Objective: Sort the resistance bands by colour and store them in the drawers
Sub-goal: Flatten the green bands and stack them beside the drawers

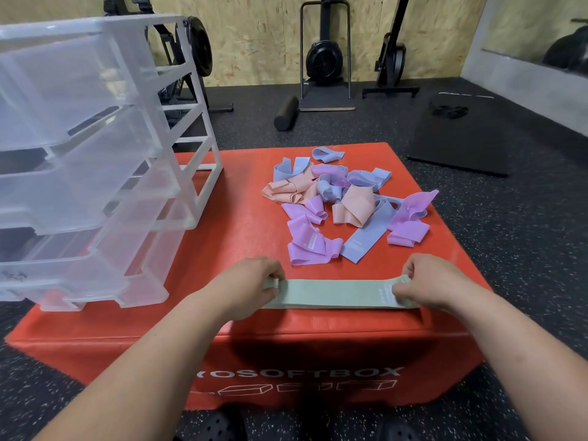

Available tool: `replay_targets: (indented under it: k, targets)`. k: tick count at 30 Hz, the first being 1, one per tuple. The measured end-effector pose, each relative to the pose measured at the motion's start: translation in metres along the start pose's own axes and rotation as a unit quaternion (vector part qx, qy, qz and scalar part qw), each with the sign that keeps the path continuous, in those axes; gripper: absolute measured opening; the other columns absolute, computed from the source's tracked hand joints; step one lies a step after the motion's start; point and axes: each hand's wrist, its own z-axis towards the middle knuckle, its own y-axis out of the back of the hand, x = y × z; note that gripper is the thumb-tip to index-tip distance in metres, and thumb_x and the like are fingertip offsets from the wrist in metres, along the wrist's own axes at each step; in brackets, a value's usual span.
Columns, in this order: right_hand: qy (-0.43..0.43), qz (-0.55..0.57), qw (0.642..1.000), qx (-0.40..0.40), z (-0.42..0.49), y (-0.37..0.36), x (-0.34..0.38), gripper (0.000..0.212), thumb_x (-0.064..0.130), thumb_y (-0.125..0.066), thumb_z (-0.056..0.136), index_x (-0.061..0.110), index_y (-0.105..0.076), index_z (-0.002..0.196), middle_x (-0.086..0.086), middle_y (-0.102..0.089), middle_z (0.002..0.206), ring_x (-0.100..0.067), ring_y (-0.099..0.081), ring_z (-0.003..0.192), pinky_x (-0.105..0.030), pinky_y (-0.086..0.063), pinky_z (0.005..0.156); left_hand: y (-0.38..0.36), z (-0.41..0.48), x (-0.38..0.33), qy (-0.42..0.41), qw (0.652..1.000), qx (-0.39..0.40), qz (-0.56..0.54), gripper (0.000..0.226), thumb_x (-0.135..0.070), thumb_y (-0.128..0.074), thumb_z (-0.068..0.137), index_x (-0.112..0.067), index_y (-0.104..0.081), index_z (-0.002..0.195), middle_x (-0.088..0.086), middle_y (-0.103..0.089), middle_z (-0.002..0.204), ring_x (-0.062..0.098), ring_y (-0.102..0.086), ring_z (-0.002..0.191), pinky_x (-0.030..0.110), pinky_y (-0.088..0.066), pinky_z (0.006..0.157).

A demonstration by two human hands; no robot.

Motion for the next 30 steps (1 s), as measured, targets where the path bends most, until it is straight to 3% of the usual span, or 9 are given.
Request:
replay_targets:
  k: [3, 7, 11, 14, 19, 22, 26, 30]
  targets:
    - [-0.002, 0.069, 0.998, -0.004, 0.001, -0.002, -0.004, 0.024, 0.029, -0.079, 0.07, 0.02, -0.065, 0.087, 0.002, -0.071, 0.081, -0.019, -0.066, 0.072, -0.032, -0.049, 0.063, 0.002, 0.0, -0.002, 0.01, 1.0, 0.004, -0.009, 0.022, -0.027, -0.064, 0.092, -0.034, -0.068, 0.113, -0.014, -0.066, 0.114, 0.014, -0.062, 0.104, 0.038, -0.052, 0.091]
    - [-0.025, 0.268, 0.963, 0.033, -0.001, 0.006, -0.009, 0.022, 0.006, -0.078, 0.079, 0.008, -0.067, 0.098, -0.011, -0.068, 0.071, -0.023, -0.062, 0.056, -0.036, -0.059, 0.059, 0.002, 0.0, -0.004, 0.021, 1.0, 0.004, -0.009, 0.021, -0.029, -0.064, 0.092, -0.035, -0.068, 0.112, -0.013, -0.067, 0.113, 0.016, -0.063, 0.105, 0.038, -0.053, 0.091]
    - [-0.024, 0.307, 0.95, 0.06, -0.008, 0.015, -0.007, 0.026, 0.004, -0.079, 0.084, 0.01, -0.069, 0.107, -0.008, -0.064, 0.069, -0.016, -0.057, 0.053, -0.032, -0.057, 0.059, -0.002, 0.0, -0.012, 0.019, 0.999, -0.008, 0.025, 0.04, -0.027, -0.065, 0.089, -0.032, -0.063, 0.129, -0.006, -0.06, 0.124, 0.021, -0.052, 0.116, 0.04, -0.049, 0.099]
    - [-0.001, 0.332, 0.942, 0.044, -0.011, 0.018, 0.002, 0.026, 0.004, -0.078, 0.083, 0.011, -0.072, 0.108, -0.006, -0.066, 0.069, -0.02, -0.057, 0.059, -0.034, -0.054, 0.062, -0.002, 0.004, -0.024, -0.027, 0.995, -0.077, 0.05, 0.047, -0.024, -0.066, 0.084, -0.031, -0.063, 0.13, -0.005, -0.058, 0.121, 0.022, -0.048, 0.111, 0.038, -0.046, 0.098]
    - [0.062, 0.356, 0.932, 0.01, -0.022, 0.024, 0.034, 0.025, 0.007, -0.076, 0.083, 0.015, -0.072, 0.107, -0.005, -0.072, 0.076, -0.012, -0.058, 0.055, -0.026, -0.047, 0.053, 0.004, 0.008, -0.069, -0.064, 0.969, -0.164, -0.175, 0.026, -0.013, -0.068, 0.092, -0.023, -0.074, 0.114, -0.012, -0.068, 0.104, 0.007, -0.06, 0.093, 0.021, -0.047, 0.086]
    - [0.087, 0.351, 0.933, -0.006, -0.026, 0.024, 0.048, 0.022, 0.009, -0.074, 0.081, 0.016, -0.073, 0.102, -0.002, -0.07, 0.072, -0.009, -0.057, 0.053, -0.027, -0.046, 0.053, 0.003, 0.011, -0.092, -0.022, 0.943, -0.123, -0.309, 0.018, -0.012, -0.065, 0.099, -0.019, -0.075, 0.111, -0.014, -0.073, 0.099, -0.004, -0.065, 0.086, 0.013, -0.047, 0.08]
    - [0.105, 0.342, 0.934, -0.012, -0.03, 0.021, 0.057, 0.023, 0.014, -0.078, 0.08, 0.022, -0.071, 0.1, 0.003, -0.072, 0.07, -0.005, -0.061, 0.053, -0.03, -0.048, 0.058, -0.001, 0.014, -0.111, 0.021, 0.886, -0.031, -0.463, 0.02, -0.012, -0.059, 0.105, -0.006, -0.071, 0.121, 0.007, -0.075, 0.113, 0.013, -0.076, 0.097, 0.025, -0.061, 0.085]
    - [0.119, 0.306, 0.944, -0.044, -0.032, 0.021, 0.062, 0.025, 0.027, -0.081, 0.079, 0.025, -0.07, 0.101, 0.007, -0.071, 0.069, 0.001, -0.06, 0.05, -0.03, -0.046, 0.062, 0.002, 0.016, -0.121, 0.076, 0.809, -0.001, -0.583, 0.028, -0.014, -0.05, 0.11, 0.002, -0.063, 0.129, 0.018, -0.073, 0.115, 0.02, -0.075, 0.091, 0.03, -0.063, 0.089]
